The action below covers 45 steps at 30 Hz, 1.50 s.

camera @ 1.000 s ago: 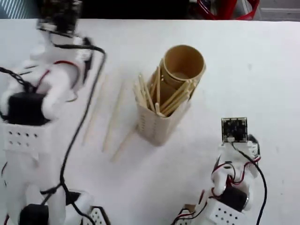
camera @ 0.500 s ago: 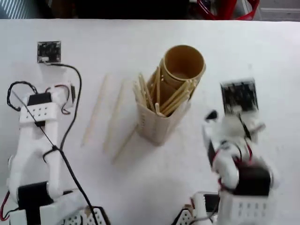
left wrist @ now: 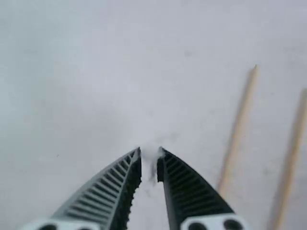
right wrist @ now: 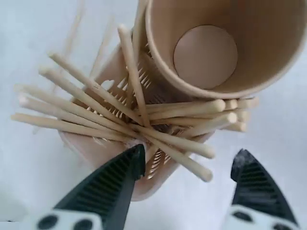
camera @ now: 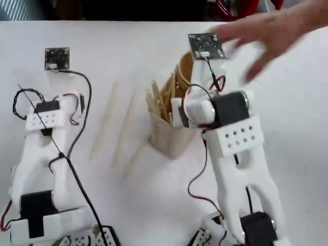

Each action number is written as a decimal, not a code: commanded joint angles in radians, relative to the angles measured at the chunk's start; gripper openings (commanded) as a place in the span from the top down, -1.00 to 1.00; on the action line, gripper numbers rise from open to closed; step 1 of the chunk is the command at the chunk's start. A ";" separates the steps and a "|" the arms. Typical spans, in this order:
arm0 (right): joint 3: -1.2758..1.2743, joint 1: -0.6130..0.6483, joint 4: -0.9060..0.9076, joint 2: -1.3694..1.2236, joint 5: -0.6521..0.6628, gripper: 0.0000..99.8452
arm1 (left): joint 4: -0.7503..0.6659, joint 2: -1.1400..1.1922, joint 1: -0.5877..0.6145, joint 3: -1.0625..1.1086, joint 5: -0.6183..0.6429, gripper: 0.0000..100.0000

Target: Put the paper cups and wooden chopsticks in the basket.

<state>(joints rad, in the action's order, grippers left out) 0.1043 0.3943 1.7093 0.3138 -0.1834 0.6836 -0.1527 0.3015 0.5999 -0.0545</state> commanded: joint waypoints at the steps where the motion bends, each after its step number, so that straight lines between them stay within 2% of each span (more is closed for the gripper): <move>1: 0.031 0.008 -0.025 -0.038 -0.011 0.38 | -0.018 -0.004 -0.008 -0.011 0.005 0.84; 8: 0.031 -0.005 -0.044 -0.185 -0.011 0.38 | -0.018 -0.002 -0.008 -0.009 0.005 0.84; 13: 0.037 -0.071 -0.024 -0.163 -0.003 0.38 | -0.018 -0.002 -0.008 -0.009 0.005 0.84; 16: 0.035 -0.097 -0.005 -0.094 0.011 0.38 | -0.018 -0.002 -0.008 -0.009 0.005 0.84; 19: -0.002 -0.114 0.008 0.012 0.146 0.38 | -0.018 -0.001 -0.008 -0.009 0.005 0.84; 26: -0.261 -0.120 -0.071 0.372 0.210 0.51 | -0.018 0.001 -0.008 -0.009 0.005 0.84; 31: -0.451 -0.122 -0.099 0.515 0.324 0.45 | -0.018 0.001 -0.008 -0.009 0.006 0.84; 35: -0.551 -0.116 -0.111 0.532 0.336 0.45 | -0.020 0.001 -0.008 -0.009 0.006 0.84; 45: -0.569 -0.122 -0.110 0.615 0.311 0.45 | -0.020 -0.001 -0.008 -0.011 0.006 0.84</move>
<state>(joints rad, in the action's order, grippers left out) -0.4710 0.2839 1.6095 0.8631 0.1373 0.6836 -0.1527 0.3030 0.5999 -0.0545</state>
